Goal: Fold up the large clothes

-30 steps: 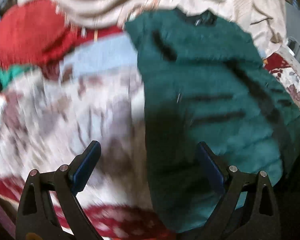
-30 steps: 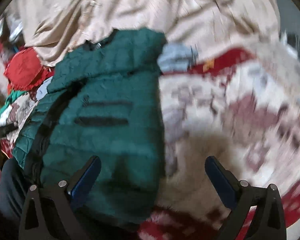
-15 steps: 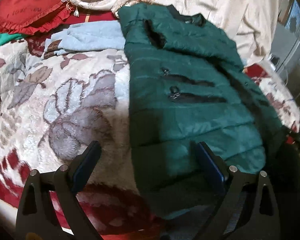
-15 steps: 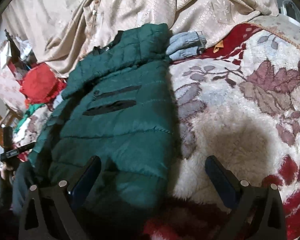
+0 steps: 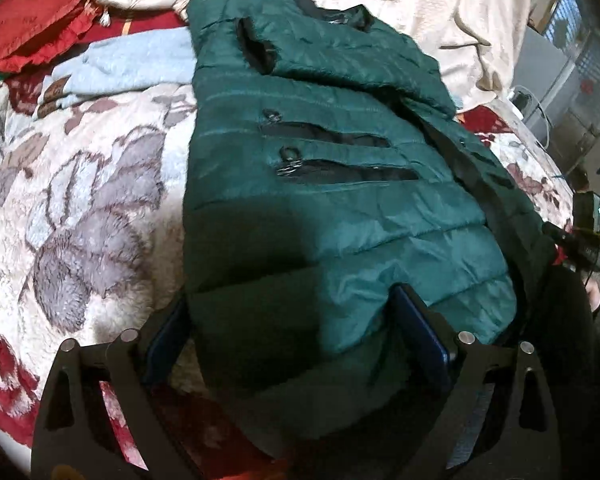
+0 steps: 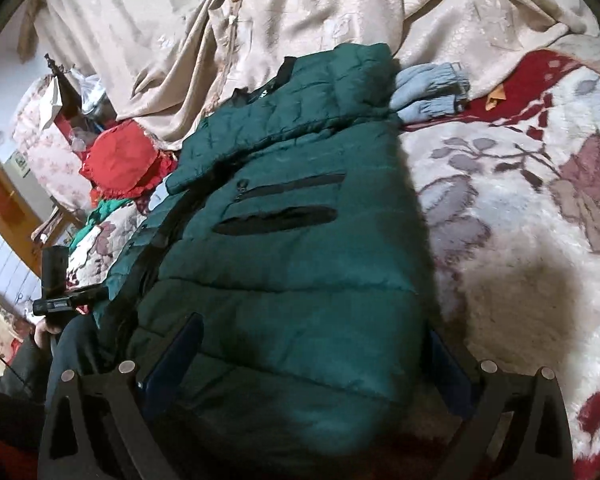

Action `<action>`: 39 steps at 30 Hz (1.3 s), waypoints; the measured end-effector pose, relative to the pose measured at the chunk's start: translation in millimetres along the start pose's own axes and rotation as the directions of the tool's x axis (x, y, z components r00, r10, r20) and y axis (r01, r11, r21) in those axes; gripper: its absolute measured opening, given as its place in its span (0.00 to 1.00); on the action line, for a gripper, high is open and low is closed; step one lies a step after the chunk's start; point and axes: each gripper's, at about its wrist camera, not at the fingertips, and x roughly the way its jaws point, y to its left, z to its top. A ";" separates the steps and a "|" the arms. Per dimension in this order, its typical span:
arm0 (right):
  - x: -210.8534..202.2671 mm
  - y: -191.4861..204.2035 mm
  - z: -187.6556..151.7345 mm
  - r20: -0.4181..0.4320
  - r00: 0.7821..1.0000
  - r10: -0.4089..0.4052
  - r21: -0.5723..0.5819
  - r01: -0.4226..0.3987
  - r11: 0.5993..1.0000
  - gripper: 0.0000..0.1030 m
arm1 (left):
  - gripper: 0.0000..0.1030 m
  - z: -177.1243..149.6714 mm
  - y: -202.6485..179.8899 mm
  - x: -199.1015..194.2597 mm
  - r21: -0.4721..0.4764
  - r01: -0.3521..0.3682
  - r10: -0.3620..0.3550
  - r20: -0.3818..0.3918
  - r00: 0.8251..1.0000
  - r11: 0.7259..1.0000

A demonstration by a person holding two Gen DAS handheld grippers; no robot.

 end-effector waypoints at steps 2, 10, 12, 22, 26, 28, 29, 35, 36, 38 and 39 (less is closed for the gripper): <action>-5.7 3.6 -1.2 0.002 0.999 0.047 -0.008 -0.047 0.999 1.00 | 0.74 -0.8 -1.3 -7.2 -0.004 -0.009 0.009 0.023 1.000 1.000; 12.5 5.7 -9.7 -0.045 0.999 0.024 -0.076 -0.028 0.997 1.00 | 0.66 -3.9 17.4 2.2 -0.094 0.034 -0.033 0.014 0.999 0.995; 15.3 12.9 -13.4 -0.050 0.999 -0.018 -0.126 0.011 0.992 1.00 | 0.71 -3.1 13.4 4.0 -0.085 0.027 -0.027 0.010 1.000 0.996; -7.3 24.4 15.4 0.006 0.999 0.048 -0.116 -0.046 0.992 0.60 | 0.38 -4.0 3.3 -7.6 -0.066 -0.007 0.010 0.045 0.999 0.998; 25.2 1.6 8.7 -0.112 0.994 0.018 -0.010 -0.019 1.000 0.61 | 0.52 -4.7 8.3 -1.0 -0.100 -0.002 0.005 0.026 1.000 0.995; 21.1 9.3 13.6 -0.088 0.995 0.038 -0.024 -0.040 0.999 0.60 | 0.57 -4.2 7.8 1.6 -0.102 0.001 0.001 0.018 1.000 0.995; 16.6 18.0 17.3 -0.065 0.997 0.044 -0.048 -0.048 0.998 0.59 | 0.55 -3.5 6.1 0.7 -0.101 -0.007 0.010 0.026 1.000 0.995; 2.5 46.8 26.7 -0.028 0.999 -0.039 -0.134 0.034 0.990 0.21 | 0.11 8.1 3.0 -33.4 -0.142 -0.022 0.047 0.171 0.984 0.990; -5.6 51.4 27.7 -0.001 0.999 -0.035 -0.138 0.035 0.990 0.20 | 0.10 9.8 1.5 -41.0 -0.145 -0.024 0.052 0.190 0.980 0.989; -28.1 62.9 29.9 0.074 0.997 -0.027 -0.137 0.037 0.990 0.18 | 0.10 13.4 1.2 -57.8 -0.155 0.005 0.030 0.224 0.974 0.988; -36.8 67.0 30.0 0.098 0.995 -0.029 -0.139 0.042 0.989 0.18 | 0.10 15.0 0.6 -68.0 -0.157 0.012 0.027 0.247 0.969 0.988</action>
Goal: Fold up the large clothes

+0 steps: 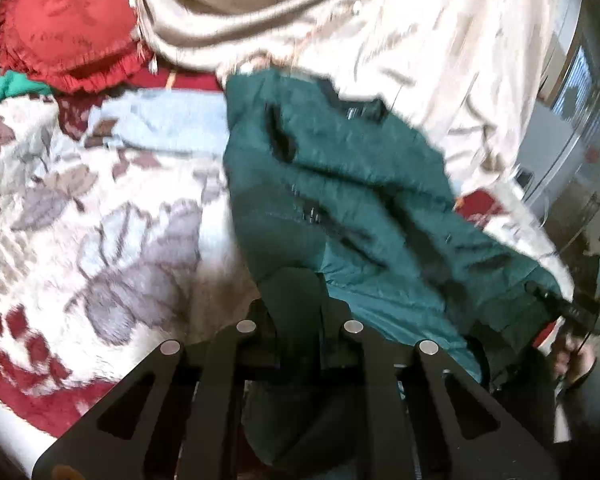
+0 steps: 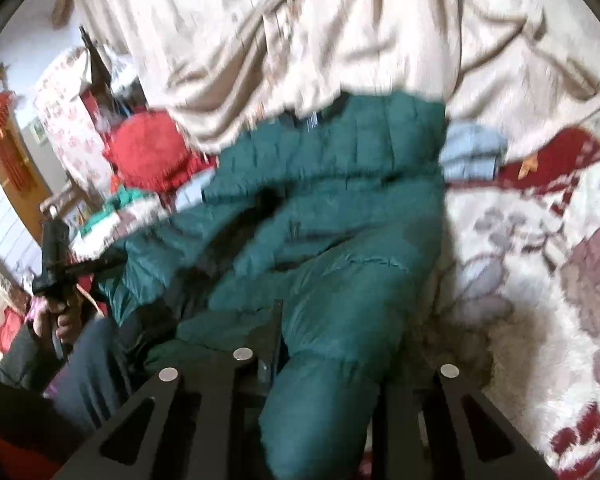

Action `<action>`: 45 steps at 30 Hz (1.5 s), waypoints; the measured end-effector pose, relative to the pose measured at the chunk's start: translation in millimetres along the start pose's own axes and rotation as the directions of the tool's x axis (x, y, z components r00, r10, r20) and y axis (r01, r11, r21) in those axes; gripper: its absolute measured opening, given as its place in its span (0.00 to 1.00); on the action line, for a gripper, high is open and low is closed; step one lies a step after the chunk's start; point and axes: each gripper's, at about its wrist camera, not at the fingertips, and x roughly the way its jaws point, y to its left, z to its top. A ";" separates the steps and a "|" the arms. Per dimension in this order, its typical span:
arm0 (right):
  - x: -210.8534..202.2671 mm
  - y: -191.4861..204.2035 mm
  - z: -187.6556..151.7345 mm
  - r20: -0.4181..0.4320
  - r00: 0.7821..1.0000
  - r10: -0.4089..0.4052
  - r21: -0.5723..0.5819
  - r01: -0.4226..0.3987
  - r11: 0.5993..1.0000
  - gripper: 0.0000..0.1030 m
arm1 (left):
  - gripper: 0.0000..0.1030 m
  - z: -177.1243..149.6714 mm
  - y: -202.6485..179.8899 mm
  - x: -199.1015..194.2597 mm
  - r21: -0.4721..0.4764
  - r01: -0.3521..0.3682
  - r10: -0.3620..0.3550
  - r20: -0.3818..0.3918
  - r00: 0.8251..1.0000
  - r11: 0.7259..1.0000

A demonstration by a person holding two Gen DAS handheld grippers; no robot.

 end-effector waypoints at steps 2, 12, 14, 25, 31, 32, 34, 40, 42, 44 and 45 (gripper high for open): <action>-19.2 12.3 6.0 0.057 0.998 -0.018 -0.006 0.019 1.000 0.18 | 0.10 7.3 -1.6 -20.2 -0.004 0.023 -0.023 0.034 0.999 1.000; -51.3 23.9 -12.5 0.036 0.999 -0.003 0.069 0.000 0.998 0.18 | 0.11 -13.4 -12.1 -65.6 0.049 0.044 -0.045 0.018 0.999 0.998; -41.9 21.0 -30.5 -0.047 0.999 -0.005 0.096 0.010 0.995 0.18 | 0.14 -28.4 -8.6 -57.9 0.052 0.028 -0.027 -0.028 0.999 0.998; -30.4 -33.5 -62.0 -0.073 0.995 0.068 0.387 -0.035 0.922 0.75 | 0.63 -39.0 12.4 -31.7 0.017 0.013 -0.010 -0.120 0.993 1.000; -21.9 -25.9 -55.5 -0.094 0.995 0.034 0.356 0.002 0.935 0.74 | 0.63 -41.0 -8.5 -16.6 0.105 -0.149 0.161 -0.112 0.981 0.983; -21.3 -24.0 -54.7 -0.097 0.995 0.024 0.345 0.012 0.938 0.74 | 0.63 -43.7 -13.1 -16.3 0.121 -0.194 0.205 -0.094 0.974 0.974; -19.0 -18.2 -53.1 -0.115 0.993 0.037 0.323 0.003 0.946 0.74 | 0.63 -49.4 -17.2 -17.1 0.117 -0.236 0.245 -0.072 0.967 0.965; -14.5 -12.4 -50.1 -0.147 0.989 0.029 0.315 0.020 0.949 0.68 | 0.63 -52.2 4.2 -11.6 -0.037 -0.163 0.154 -0.180 0.971 0.986; -12.7 -11.1 -51.6 -0.147 0.988 0.043 0.302 0.004 0.953 0.64 | 0.63 -53.3 14.4 -10.6 -0.097 -0.107 0.084 -0.210 0.974 0.990; -10.3 -10.6 -53.8 -0.151 0.987 0.059 0.301 -0.011 0.953 0.62 | 0.64 -54.1 20.4 -8.9 -0.134 -0.069 0.038 -0.225 0.974 0.989; -9.0 -9.9 -54.8 -0.155 0.985 0.071 0.305 -0.020 0.952 0.61 | 0.64 -54.5 23.7 -7.8 -0.151 -0.055 0.019 -0.231 0.973 0.987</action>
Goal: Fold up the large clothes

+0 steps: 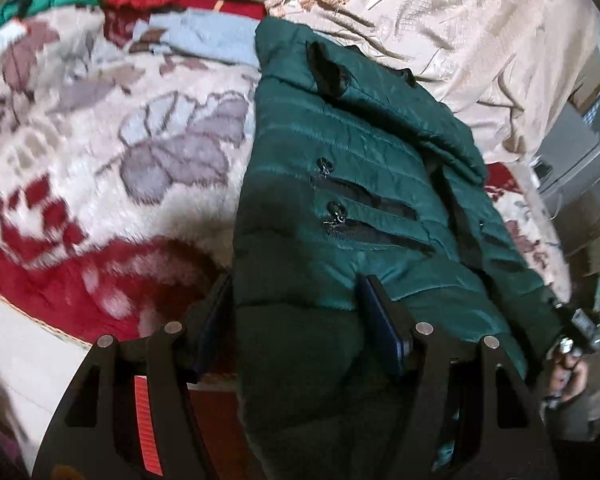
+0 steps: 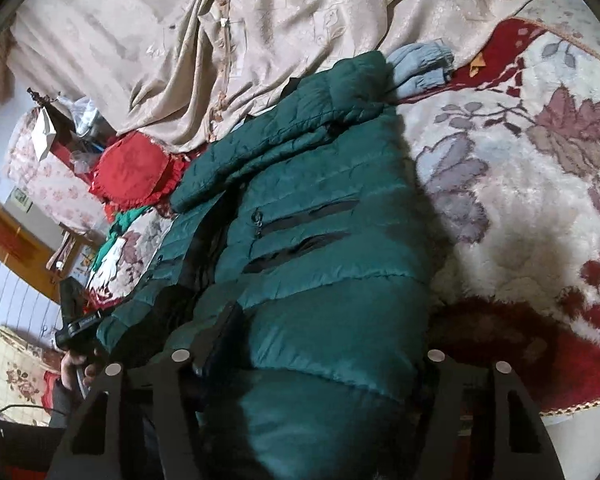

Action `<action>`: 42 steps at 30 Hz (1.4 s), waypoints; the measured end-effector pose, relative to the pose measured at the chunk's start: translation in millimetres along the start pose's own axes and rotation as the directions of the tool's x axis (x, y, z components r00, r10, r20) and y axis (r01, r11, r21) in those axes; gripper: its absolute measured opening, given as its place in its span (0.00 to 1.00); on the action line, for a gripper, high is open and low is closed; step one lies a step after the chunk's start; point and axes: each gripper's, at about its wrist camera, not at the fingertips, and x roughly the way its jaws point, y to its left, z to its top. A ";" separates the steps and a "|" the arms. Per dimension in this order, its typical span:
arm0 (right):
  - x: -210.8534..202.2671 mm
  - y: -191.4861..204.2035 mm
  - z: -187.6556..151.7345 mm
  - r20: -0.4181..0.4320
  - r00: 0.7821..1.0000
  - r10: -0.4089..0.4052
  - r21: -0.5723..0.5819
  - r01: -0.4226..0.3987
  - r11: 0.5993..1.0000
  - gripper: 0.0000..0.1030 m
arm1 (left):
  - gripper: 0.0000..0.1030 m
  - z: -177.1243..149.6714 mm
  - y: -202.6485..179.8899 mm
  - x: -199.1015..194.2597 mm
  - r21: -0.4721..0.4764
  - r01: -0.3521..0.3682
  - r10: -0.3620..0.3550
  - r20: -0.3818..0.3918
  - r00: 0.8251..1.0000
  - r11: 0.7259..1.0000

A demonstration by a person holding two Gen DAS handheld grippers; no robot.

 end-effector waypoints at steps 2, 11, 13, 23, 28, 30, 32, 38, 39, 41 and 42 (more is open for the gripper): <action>1.3 1.9 -1.3 -0.014 0.999 0.033 -0.004 -0.033 0.999 0.60 | 0.70 -0.6 0.7 1.2 -0.022 0.008 -0.008 -0.010 1.000 1.000; -1.0 25.8 -3.8 0.008 0.998 0.063 -0.101 -0.062 0.993 0.57 | 0.70 -2.3 -7.8 -4.8 -0.032 0.125 -0.125 -0.026 0.992 0.992; -1.4 26.2 -3.0 0.021 0.999 0.043 -0.109 -0.041 0.993 0.47 | 0.68 -2.5 -15.4 -11.3 -0.001 0.139 -0.139 0.000 0.990 0.990; -14.5 38.6 -4.5 0.103 0.994 -0.041 -0.184 0.059 0.981 0.21 | 0.13 -1.6 -25.0 -22.7 0.041 0.051 -0.055 0.093 0.994 0.998; -30.7 48.3 -7.4 0.151 0.987 -0.052 -0.224 0.086 0.971 0.19 | 0.12 -5.0 -29.3 -43.9 0.062 0.031 -0.040 0.161 0.986 0.998; -38.9 53.3 -9.8 0.168 0.985 -0.049 -0.236 0.089 0.968 0.19 | 0.12 -5.6 -29.8 -52.7 0.057 0.024 -0.034 0.186 0.982 0.998; -49.6 60.6 -12.1 0.189 0.981 -0.042 -0.258 0.091 0.962 0.19 | 0.12 -6.8 -30.6 -63.9 0.059 0.031 -0.042 0.210 0.977 0.998; -80.4 82.6 -19.0 0.250 0.968 -0.003 -0.298 0.080 0.951 0.19 | 0.12 -15.4 -33.4 -101.4 0.064 0.046 -0.062 0.275 0.960 0.997; -85.2 87.2 -19.7 0.257 0.966 0.005 -0.307 0.077 0.949 0.19 | 0.12 -16.9 -33.8 -107.4 0.062 0.049 -0.064 0.285 0.956 0.997; -96.1 96.7 -20.4 0.279 0.960 0.022 -0.330 0.075 0.941 0.19 | 0.12 -19.7 -36.6 -119.9 0.067 0.049 -0.068 0.312 0.948 0.997; -101.8 101.3 -20.0 0.290 0.956 0.031 -0.339 0.072 0.938 0.19 | 0.12 -21.2 -38.8 -126.1 0.073 0.052 -0.073 0.324 0.943 0.996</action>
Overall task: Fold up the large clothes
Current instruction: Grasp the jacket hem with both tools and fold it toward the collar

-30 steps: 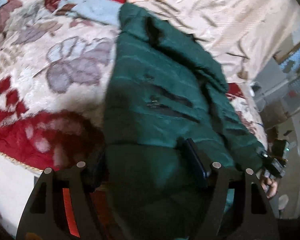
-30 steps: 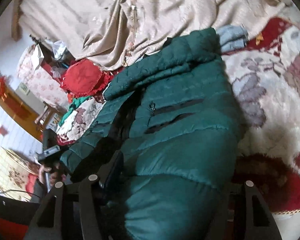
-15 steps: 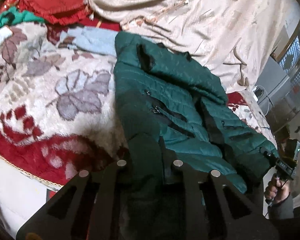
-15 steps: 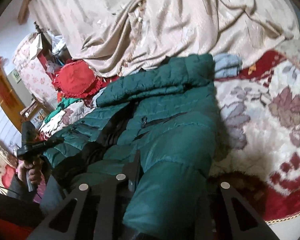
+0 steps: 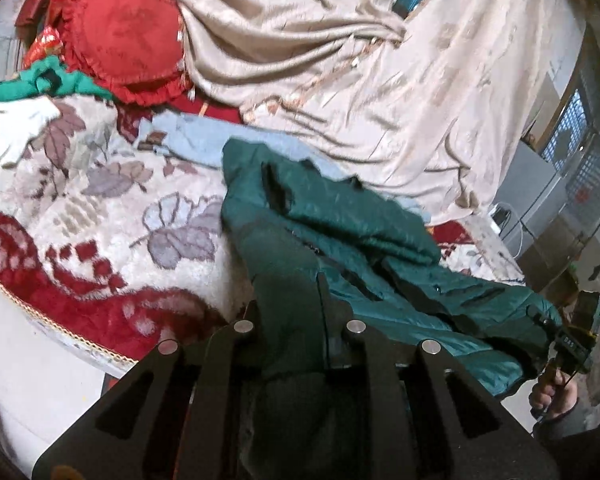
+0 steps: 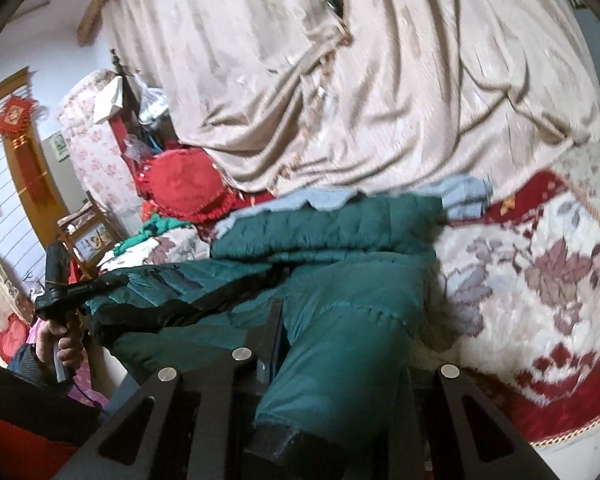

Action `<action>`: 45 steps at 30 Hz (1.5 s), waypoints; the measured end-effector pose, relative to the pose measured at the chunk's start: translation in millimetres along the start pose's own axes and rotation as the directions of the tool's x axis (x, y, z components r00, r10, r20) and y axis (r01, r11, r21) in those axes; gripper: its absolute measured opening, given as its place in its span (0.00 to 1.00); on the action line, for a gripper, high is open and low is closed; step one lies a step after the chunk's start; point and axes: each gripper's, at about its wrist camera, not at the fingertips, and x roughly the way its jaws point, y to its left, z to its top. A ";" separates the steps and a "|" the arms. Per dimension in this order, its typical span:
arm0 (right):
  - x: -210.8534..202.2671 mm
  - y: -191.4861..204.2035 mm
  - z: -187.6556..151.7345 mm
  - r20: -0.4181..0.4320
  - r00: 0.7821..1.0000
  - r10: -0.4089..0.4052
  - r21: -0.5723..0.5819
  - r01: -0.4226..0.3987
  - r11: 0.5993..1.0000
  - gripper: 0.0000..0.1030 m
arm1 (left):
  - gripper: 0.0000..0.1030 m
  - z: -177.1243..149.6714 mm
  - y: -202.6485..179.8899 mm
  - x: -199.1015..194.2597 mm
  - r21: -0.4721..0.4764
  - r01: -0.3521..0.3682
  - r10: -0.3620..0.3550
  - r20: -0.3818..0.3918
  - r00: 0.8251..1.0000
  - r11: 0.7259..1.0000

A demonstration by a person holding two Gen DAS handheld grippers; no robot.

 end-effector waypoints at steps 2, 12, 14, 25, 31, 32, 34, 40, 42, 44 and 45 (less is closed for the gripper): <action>-11.6 7.0 8.5 0.035 0.999 0.006 -0.017 -0.006 1.000 0.19 | 0.12 4.4 -7.4 -13.9 0.021 0.013 -0.014 0.035 0.999 1.000; -11.9 -6.4 37.4 0.136 0.990 0.030 0.040 -0.036 0.999 0.19 | 0.13 30.9 -30.4 -25.5 0.065 0.019 -0.027 0.118 0.993 0.998; 5.5 -14.9 44.9 0.125 0.992 0.015 0.066 -0.023 0.998 0.19 | 0.13 36.5 -27.8 -9.1 0.042 -0.024 0.020 0.095 0.995 0.999; 133.6 -97.7 125.7 0.125 0.991 -0.044 0.290 0.006 0.957 0.19 | 0.13 134.5 -32.9 94.1 -0.005 -0.123 0.123 0.088 0.988 0.992; 235.6 -151.9 119.6 -0.016 0.994 -0.112 0.434 0.108 0.894 0.19 | 0.13 141.1 8.3 204.1 -0.084 -0.231 0.230 -0.024 0.973 0.969; 255.0 -158.2 116.4 -0.046 0.988 -0.144 0.441 0.150 0.885 0.19 | 0.14 137.3 17.1 219.6 -0.105 -0.242 0.240 -0.034 0.970 0.965; 281.1 -169.9 105.0 -0.087 0.984 -0.155 0.468 0.178 0.866 0.19 | 0.16 131.3 29.1 245.1 -0.101 -0.273 0.271 -0.034 0.962 0.957; 338.1 -193.7 83.9 -0.132 0.974 -0.181 0.438 0.222 0.871 0.19 | 0.18 122.8 42.2 288.6 -0.084 -0.276 0.274 -0.030 0.961 0.957; 350.7 -193.2 81.7 -0.147 0.969 -0.197 0.409 0.241 0.880 0.19 | 0.18 116.1 42.2 297.6 -0.070 -0.278 0.279 -0.009 0.960 0.958; 355.9 -194.0 82.7 -0.149 0.969 -0.196 0.395 0.241 0.887 0.19 | 0.18 113.4 45.7 304.2 -0.075 -0.275 0.276 0.002 0.961 0.959; 357.5 -194.5 82.8 -0.154 0.969 -0.192 0.400 0.239 0.885 0.19 | 0.18 113.9 47.5 306.5 -0.083 -0.268 0.269 -0.001 0.963 0.960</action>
